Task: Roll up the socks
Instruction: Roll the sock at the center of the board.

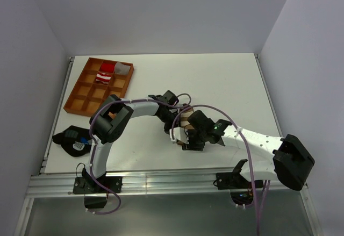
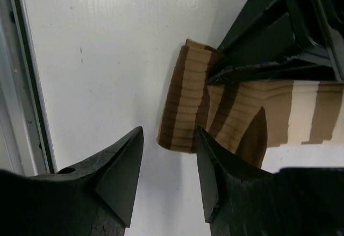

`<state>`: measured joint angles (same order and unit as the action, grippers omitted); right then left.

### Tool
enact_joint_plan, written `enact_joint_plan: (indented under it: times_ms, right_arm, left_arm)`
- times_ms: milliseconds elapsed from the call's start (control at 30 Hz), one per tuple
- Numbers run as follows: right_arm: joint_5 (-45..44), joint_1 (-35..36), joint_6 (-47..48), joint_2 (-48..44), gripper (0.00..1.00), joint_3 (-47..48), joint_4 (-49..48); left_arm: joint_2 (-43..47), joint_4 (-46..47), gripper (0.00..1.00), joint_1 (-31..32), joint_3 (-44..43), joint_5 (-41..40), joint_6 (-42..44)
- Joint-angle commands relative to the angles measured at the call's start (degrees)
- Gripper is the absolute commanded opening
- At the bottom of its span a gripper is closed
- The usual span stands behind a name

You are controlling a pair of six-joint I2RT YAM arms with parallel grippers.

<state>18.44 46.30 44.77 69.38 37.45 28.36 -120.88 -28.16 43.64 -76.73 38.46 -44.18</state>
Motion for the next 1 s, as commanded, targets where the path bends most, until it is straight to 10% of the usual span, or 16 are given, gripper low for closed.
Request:
enact_joint_plan:
  times_ms: [0,233,467,967]
  right_arm:
    - [-3.3,1.9,-1.7,2.0,0.51,0.1,-3.8]
    - [-8.1,4.6,-2.7,7.9,0.50,0.2,-6.8]
    - [-11.1,5.1,-4.6,9.9,0.17,-1.3,-8.8]
    - [8.0,-6.7,0.3,5.8,0.12,-0.6,1.9]
  left_arm:
    - [-3.6,-3.3,0.00,0.4,2.8,-6.1,2.2]
    - [-3.9,-3.1,0.00,0.4,2.5,-5.4,2.3]
    - [-2.5,0.6,0.07,-0.1,5.3,-3.9,-1.4]
    - [12.6,46.6,0.23,-0.9,30.5,-8.6,-32.0]
